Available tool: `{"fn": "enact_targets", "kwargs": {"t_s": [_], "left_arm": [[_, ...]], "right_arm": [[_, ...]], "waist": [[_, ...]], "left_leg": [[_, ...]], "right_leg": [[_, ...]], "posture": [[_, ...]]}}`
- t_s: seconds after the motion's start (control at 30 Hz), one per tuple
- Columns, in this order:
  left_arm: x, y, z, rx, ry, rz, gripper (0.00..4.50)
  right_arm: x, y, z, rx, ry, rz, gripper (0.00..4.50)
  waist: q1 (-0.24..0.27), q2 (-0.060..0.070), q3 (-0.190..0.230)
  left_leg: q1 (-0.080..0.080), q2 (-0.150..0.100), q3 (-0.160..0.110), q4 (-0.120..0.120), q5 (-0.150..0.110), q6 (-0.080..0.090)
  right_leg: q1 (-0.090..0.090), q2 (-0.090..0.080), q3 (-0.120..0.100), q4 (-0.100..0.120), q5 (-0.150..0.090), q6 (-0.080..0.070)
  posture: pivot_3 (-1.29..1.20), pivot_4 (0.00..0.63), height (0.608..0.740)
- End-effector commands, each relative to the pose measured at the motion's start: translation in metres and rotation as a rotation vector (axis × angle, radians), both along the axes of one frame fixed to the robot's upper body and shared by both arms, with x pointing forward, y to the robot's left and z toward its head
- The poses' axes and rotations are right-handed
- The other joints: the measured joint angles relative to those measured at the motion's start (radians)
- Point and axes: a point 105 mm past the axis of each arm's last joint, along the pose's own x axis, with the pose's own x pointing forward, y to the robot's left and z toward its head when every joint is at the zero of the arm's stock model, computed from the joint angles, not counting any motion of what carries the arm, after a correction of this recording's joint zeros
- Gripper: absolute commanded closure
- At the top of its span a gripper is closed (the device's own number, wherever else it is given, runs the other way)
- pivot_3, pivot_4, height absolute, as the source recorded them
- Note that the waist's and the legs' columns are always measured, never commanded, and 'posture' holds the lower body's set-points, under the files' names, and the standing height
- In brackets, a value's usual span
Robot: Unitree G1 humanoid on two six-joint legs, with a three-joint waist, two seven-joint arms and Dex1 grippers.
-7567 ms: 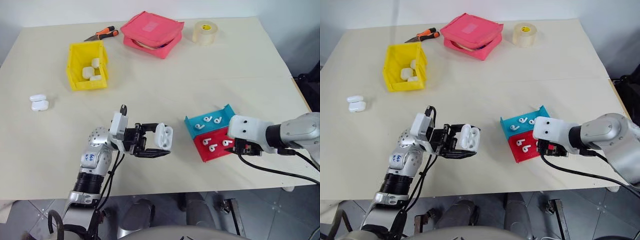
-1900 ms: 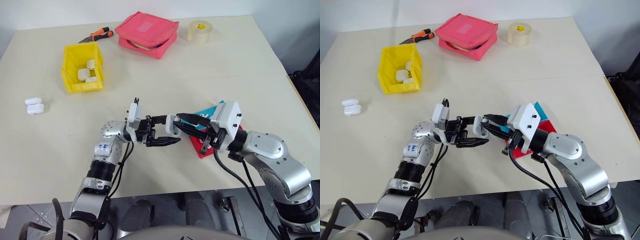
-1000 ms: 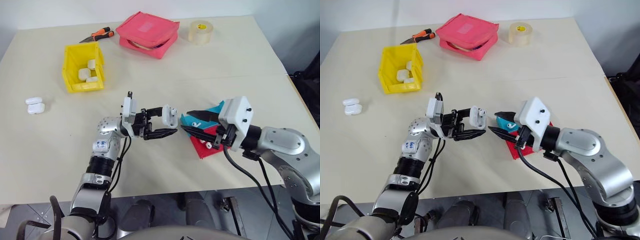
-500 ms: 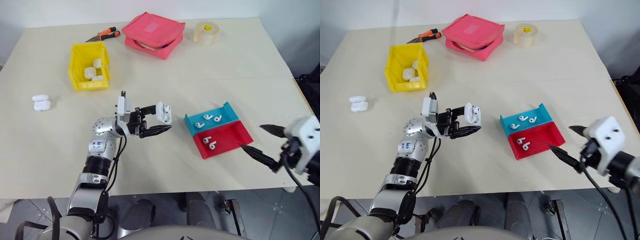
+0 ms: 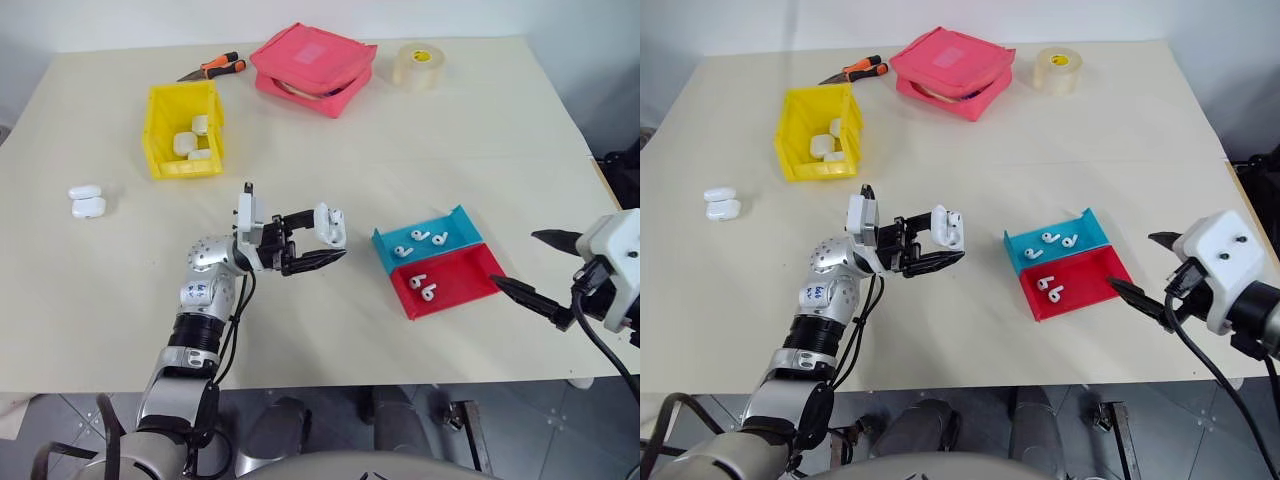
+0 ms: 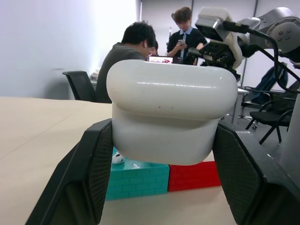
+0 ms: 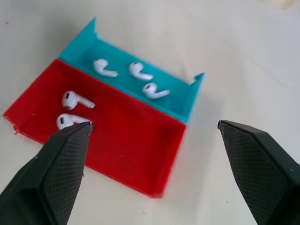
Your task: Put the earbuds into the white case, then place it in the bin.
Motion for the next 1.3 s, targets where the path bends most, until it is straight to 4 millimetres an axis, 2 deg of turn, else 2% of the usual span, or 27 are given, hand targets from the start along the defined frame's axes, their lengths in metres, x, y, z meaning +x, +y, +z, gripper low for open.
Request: {"fn": "enact_targets", "kwargs": {"t_s": [0.03,0.1,0.23,0.33,0.47,0.67,1.03,1.3], "left_arm": [[-0.005,-0.003,0.007,-0.023,-0.044,0.005,1.71],[-0.008,-0.003,0.006,-0.03,-0.043,0.015,1.71],[-0.012,-0.004,0.005,-0.042,-0.041,0.033,1.71],[-0.015,-0.004,0.005,-0.048,-0.039,0.043,1.71],[-0.019,-0.005,0.003,-0.052,-0.036,0.054,1.71],[-0.021,-0.005,0.003,-0.056,-0.033,0.066,1.71],[-0.024,-0.005,0.002,-0.055,-0.032,0.073,1.71],[-0.027,-0.003,0.001,-0.054,-0.035,0.081,1.71]], "right_arm": [[0.013,0.012,0.002,-0.024,0.045,0.029,0.64],[0.026,0.024,0.003,-0.062,0.076,0.077,1.31],[0.04,0.036,0.004,-0.121,0.123,0.137,1.31],[0.051,0.037,0.002,-0.154,0.148,0.139,1.31],[0.069,0.04,-0.003,-0.21,0.172,0.157,2.2],[0.092,0.048,-0.008,-0.307,0.197,0.211,2.2],[0.108,0.065,-0.018,-0.379,0.247,0.29,2.2],[0.117,0.069,-0.025,-0.402,0.263,0.298,2.2]], "waist": [[0.0,0.0,0.0],[-0.001,0.0,0.0],[0.001,0.0,0.0],[0.005,0.0,0.0],[0.003,0.0,0.0],[-0.006,0.0,0.0],[-0.018,0.0,0.0],[-0.02,0.0,0.0]], "left_leg": [[0.0,0.001,0.0,0.0,0.0,0.0],[-0.001,0.002,0.0,0.0,0.0,0.0],[-0.002,0.002,0.0,0.0,0.0,0.0],[-0.002,0.001,0.0,0.0,0.0,0.0],[-0.003,0.001,0.001,0.0,0.0,0.0],[-0.003,0.002,0.003,0.0,0.0,0.0],[-0.003,0.002,0.004,0.0,0.0,0.0],[-0.003,0.001,0.004,0.0,0.0,0.0]], "right_leg": [[0.0,0.0,0.0,0.0,0.0,0.0],[-0.001,0.0,0.0,-0.001,0.0,-0.001],[-0.001,0.0,-0.001,-0.002,0.0,-0.001],[-0.001,0.0,-0.002,-0.003,0.0,-0.001],[-0.001,0.0,-0.002,-0.003,0.001,-0.001],[-0.002,0.001,-0.003,-0.002,0.001,-0.001],[-0.003,0.001,-0.003,-0.002,0.001,-0.001],[-0.003,0.001,-0.003,-0.002,0.001,-0.001]], "posture": [[0.0,0.15,0.74],[0.0,0.15,0.74],[0.0,0.15,0.74],[0.0,0.15,0.74],[0.0,0.15,0.74],[0.0,0.15,0.74],[0.0,0.15,0.74],[0.0,0.15,0.74]]}}
